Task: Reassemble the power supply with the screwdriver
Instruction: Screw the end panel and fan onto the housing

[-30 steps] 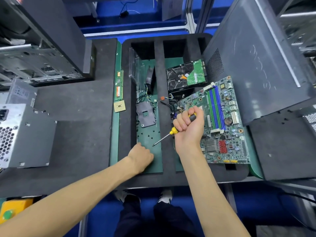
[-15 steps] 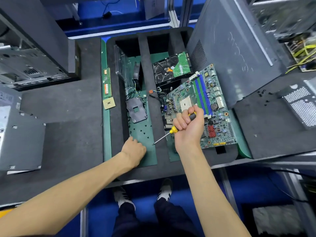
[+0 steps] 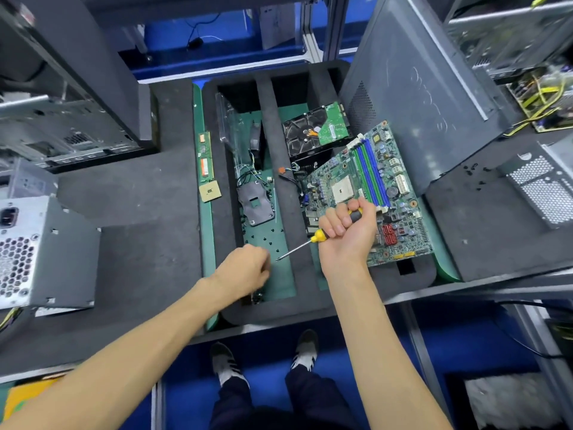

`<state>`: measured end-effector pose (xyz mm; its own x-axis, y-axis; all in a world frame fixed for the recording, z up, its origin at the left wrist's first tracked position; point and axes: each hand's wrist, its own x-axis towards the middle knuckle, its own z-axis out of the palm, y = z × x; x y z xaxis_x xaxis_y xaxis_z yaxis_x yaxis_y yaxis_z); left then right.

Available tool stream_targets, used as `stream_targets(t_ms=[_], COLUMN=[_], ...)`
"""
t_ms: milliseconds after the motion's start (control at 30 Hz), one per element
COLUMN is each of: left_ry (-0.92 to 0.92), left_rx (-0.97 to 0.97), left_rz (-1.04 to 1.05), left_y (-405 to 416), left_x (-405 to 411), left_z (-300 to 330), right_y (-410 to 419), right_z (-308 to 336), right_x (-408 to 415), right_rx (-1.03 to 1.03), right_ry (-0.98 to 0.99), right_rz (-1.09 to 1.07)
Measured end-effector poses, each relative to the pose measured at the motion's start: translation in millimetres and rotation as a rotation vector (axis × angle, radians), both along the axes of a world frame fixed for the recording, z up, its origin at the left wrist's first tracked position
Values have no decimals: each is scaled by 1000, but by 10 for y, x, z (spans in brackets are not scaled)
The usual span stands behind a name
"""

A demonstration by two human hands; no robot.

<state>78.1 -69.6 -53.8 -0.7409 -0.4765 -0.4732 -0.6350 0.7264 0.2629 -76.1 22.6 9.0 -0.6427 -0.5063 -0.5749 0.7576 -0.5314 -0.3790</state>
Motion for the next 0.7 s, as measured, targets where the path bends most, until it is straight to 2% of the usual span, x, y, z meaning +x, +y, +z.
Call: stream_targets(t_ms=[100, 167, 200, 300, 467, 600, 700], left_ry=[392, 580, 647, 786, 948, 952, 904], left_rx=[401, 660, 729, 749, 633, 563, 614], left_rz=[494, 704, 768, 829, 819, 810, 804], left_y=[-48, -40, -33, -5, -37, -153, -217], left_x=[232, 438, 539, 796, 1128, 1300, 1356], left_z=[267, 454, 534, 714, 898, 915, 843], right_y=[-54, -106, -139, -265, -509, -654, -691], right_z=[51, 98, 125, 210, 377, 468, 470], right_x=[28, 67, 100, 258, 636, 850, 895], right_rx=[-57, -110, -140, -199, -247, -256, -253], right_ry=[-81, -135, -161, -201, -182, -144, -133], right_rz=[-41, -54, -52, -20, 71, 82, 57])
